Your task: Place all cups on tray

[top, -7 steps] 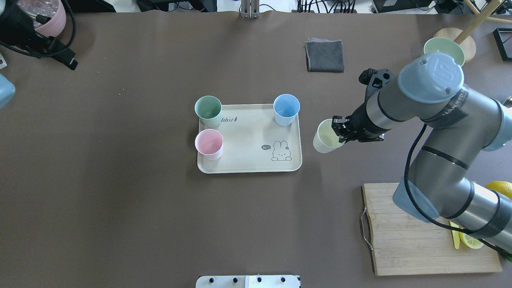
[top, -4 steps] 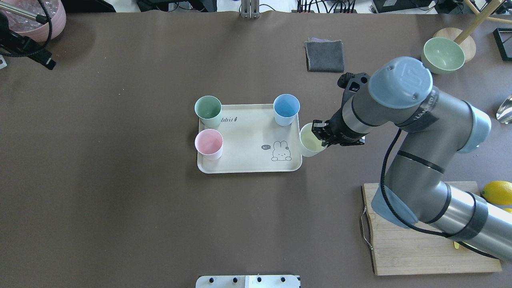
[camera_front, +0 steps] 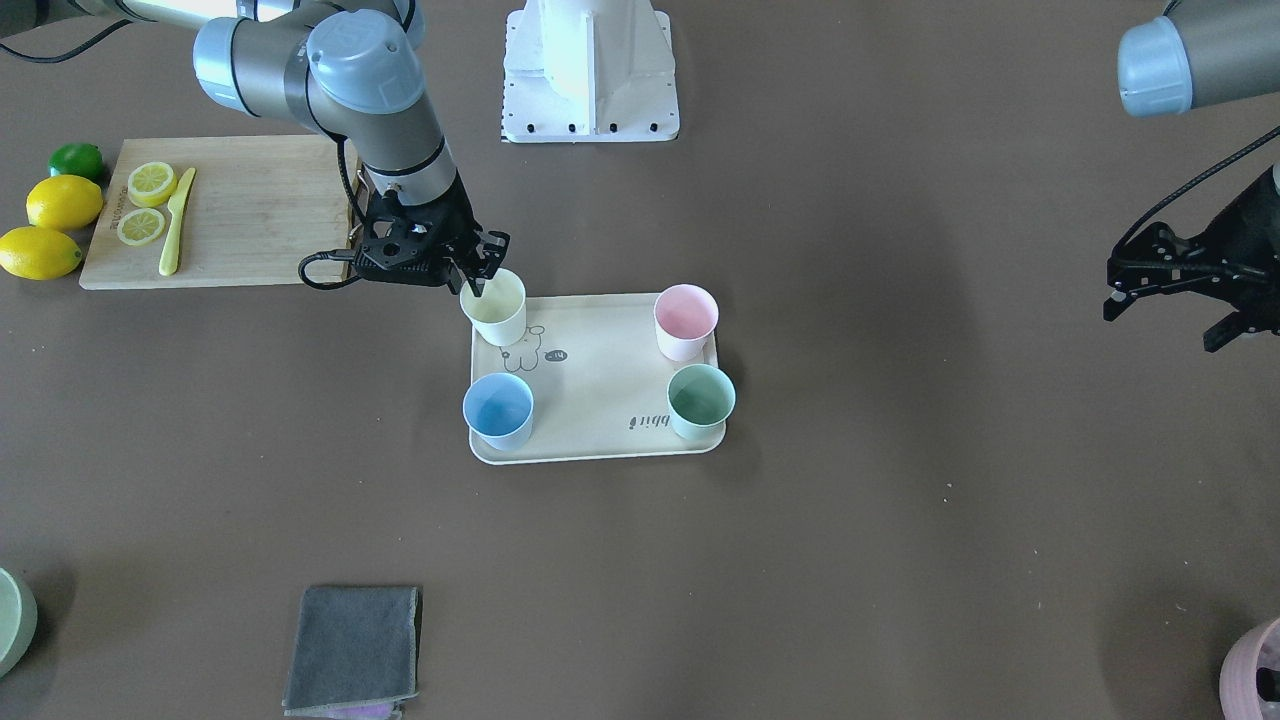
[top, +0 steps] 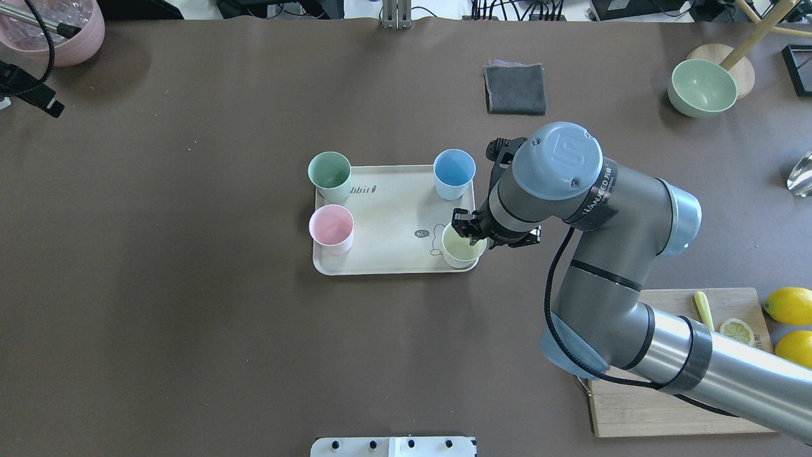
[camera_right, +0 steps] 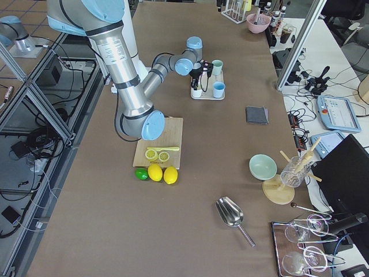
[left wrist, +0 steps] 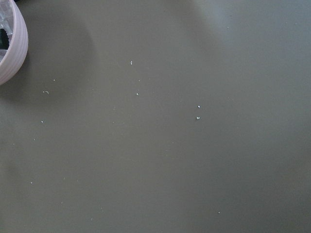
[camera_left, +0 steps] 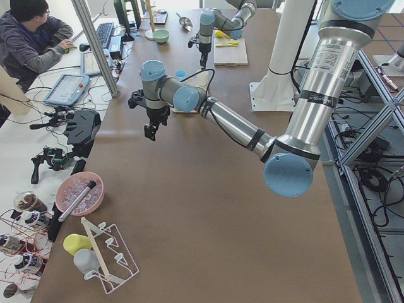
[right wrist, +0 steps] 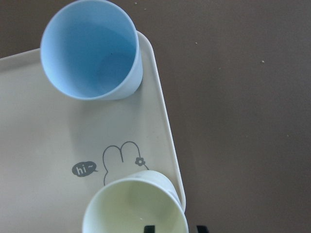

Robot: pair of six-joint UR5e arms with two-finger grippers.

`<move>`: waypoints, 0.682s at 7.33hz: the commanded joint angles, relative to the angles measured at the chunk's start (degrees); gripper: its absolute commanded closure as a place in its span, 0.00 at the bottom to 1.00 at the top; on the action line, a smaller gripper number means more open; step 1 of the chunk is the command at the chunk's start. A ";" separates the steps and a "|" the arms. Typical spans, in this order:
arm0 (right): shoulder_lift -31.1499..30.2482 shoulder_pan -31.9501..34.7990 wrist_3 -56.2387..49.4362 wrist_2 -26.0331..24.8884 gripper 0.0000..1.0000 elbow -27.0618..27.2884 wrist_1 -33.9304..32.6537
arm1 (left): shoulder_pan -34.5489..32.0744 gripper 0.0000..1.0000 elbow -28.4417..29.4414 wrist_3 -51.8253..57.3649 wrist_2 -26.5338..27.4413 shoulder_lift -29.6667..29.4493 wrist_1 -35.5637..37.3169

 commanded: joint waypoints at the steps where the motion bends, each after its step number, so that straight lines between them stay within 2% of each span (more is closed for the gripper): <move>1: 0.10 0.81 0.00 -1.38 0.00 0.60 0.08 | -0.05 0.02 -0.14 0.09 -0.01 0.12 -0.01; 3: -0.86 6.32 -0.88 2.11 0.00 4.10 -2.19 | -1.97 0.02 -0.23 0.53 -0.01 1.33 0.34; 4: -1.04 11.23 -6.02 5.79 0.00 5.08 -6.47 | -3.99 0.02 0.38 6.36 0.17 3.70 0.61; 5: -2.87 15.45 -13.20 6.78 0.00 5.87 -7.99 | -9.49 0.02 0.56 10.60 0.08 6.42 0.61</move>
